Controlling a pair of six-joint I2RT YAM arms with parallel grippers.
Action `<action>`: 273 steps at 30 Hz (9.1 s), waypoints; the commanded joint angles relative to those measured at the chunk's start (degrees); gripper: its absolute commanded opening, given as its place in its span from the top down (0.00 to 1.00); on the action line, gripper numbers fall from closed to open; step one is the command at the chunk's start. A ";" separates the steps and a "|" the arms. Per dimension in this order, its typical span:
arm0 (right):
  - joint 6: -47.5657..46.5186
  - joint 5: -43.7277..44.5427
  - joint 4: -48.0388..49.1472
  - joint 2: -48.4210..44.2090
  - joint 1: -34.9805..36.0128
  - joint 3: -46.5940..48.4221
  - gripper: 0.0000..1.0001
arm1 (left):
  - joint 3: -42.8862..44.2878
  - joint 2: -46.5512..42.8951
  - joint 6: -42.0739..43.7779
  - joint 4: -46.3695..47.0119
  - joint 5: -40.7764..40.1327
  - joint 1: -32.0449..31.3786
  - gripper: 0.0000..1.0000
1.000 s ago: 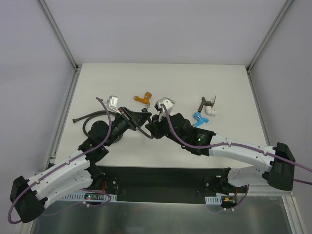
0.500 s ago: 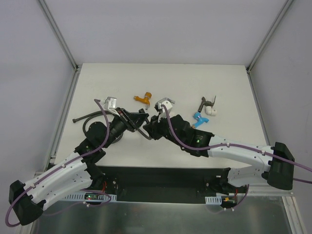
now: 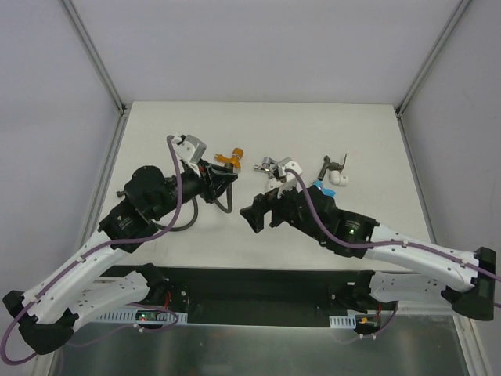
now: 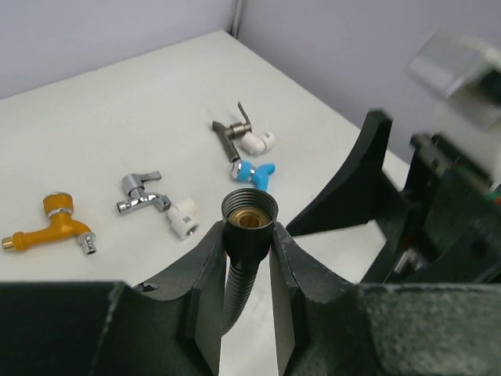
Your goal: Install the water faucets
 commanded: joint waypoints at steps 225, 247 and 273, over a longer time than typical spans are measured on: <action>-8.30 -37.64 60.55 5.44 -7.78 -10.83 0.98 | -19.99 -12.69 -2.37 26.25 31.88 8.96 1.00; -25.79 0.94 51.04 9.21 10.14 -8.02 0.98 | -19.99 -17.18 3.52 21.24 23.44 9.05 1.00; -32.57 29.35 41.38 15.37 20.08 2.18 0.97 | -19.73 -19.46 5.80 18.86 19.75 8.96 1.00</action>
